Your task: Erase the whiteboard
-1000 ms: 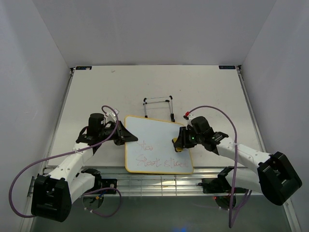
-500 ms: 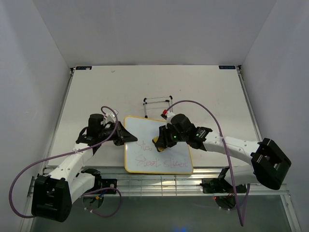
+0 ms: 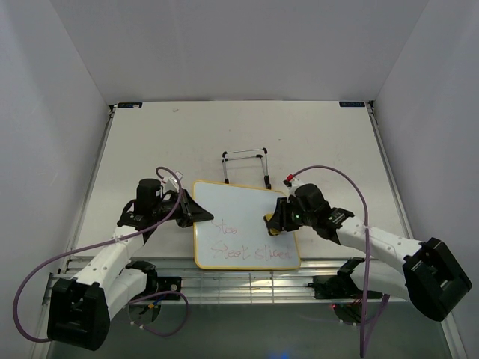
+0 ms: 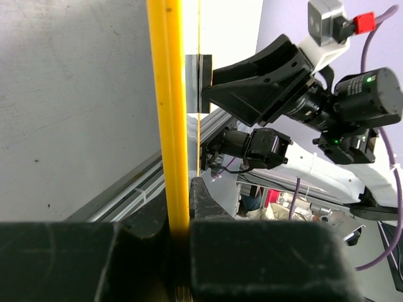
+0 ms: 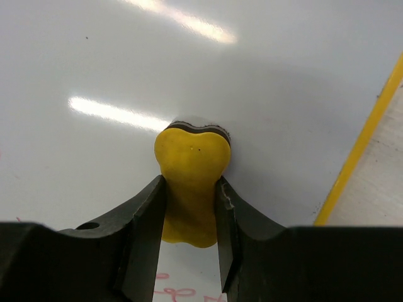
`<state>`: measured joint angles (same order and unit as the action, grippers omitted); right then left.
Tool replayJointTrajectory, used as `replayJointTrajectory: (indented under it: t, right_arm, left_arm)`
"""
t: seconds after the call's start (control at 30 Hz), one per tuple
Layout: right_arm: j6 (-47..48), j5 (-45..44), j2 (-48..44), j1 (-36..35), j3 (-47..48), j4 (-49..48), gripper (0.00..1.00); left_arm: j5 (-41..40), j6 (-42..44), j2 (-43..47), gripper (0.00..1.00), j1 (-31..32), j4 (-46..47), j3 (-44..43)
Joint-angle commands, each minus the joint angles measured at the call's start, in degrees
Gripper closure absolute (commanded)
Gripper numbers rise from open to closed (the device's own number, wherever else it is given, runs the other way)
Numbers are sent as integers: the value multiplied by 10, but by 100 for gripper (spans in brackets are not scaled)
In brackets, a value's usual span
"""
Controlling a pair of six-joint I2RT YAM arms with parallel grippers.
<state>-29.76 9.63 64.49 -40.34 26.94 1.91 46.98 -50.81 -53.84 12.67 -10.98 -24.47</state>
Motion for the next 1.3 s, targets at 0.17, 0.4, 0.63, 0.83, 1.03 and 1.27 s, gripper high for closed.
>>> replayJointTrajectory:
  t: [0.17,0.4,0.63,0.83,1.03,1.27]
  right_arm:
    - [-29,6,-77,-4,-111,91,75]
    - [-48,-32,-150,-2,-113,152,75]
    - [-48,-50,-158,5,-105,185,73]
    - [-43,-58,-131,30,-97,181,73]
    - [-21,-57,-110,69,-77,181,72]
    - [23,33,-62,91,-69,128,73]
  left_arm:
    - [-64,8,23,100,3,40,5]
    - [-72,4,28,100,3,38,10]
    - [-76,6,33,100,3,33,12]
    - [-65,18,28,100,3,32,8]
    - [-55,21,31,100,3,28,8]
    - [-51,24,30,100,3,27,9]
